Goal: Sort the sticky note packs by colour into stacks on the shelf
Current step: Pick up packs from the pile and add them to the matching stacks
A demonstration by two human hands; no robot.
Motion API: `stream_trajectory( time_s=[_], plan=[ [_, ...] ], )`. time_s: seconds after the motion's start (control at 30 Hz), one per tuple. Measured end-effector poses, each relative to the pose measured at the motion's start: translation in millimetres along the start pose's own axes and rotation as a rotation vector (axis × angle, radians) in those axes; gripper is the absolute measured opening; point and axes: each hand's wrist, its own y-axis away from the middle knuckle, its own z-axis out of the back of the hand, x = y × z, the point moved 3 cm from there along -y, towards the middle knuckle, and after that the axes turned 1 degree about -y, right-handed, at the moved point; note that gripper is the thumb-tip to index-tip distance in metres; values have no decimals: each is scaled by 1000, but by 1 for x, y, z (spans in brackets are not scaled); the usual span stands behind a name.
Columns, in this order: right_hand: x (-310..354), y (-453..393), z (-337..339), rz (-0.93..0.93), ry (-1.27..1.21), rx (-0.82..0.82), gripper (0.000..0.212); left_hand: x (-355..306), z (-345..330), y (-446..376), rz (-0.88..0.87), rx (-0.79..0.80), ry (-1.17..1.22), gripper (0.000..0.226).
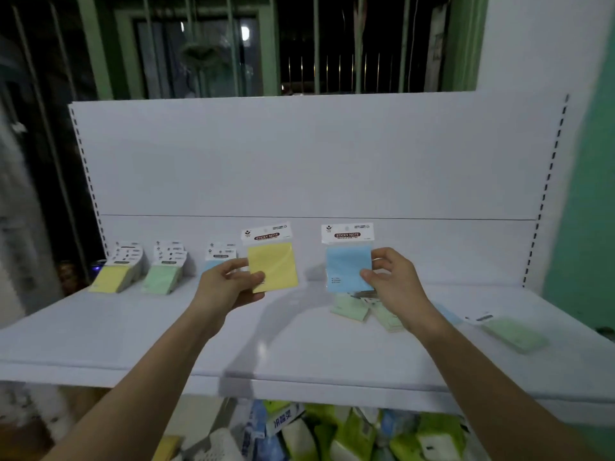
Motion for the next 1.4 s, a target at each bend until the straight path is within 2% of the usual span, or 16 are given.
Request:
stream_trajectory(
  time_s=[0.13,0.47,0.57,0.7,0.93,1.13,1.3,1.4],
  plan=[
    [14,3,-56,21,-16,35,20,-10,53,5,-18,-46,-3,29],
    [16,14,-226,-27,-89,106,22,-28,218,-5,1,-90,-54,35],
    [16,18,-263,-52,-97,105,23,-28,261,-16,28,-73,-55,47],
    [16,16,-298,-79,-126,105,22,-20,295,-30,72,-69,-67,43],
    [-2,-18,-327,-112,-11,71,20,19,307,-75,102,-62,-10,39],
    [-48,-61,-341,-223,-31,33,16,60,287,-110,145,-70,49,32],
    [-79,-105,-345,-256,-25,-13,19,61,279,-155,124,-26,-27,37],
    [-96,-113,-343,-232,-21,-11,22,70,275,-162,107,-4,-58,30]
  ],
)
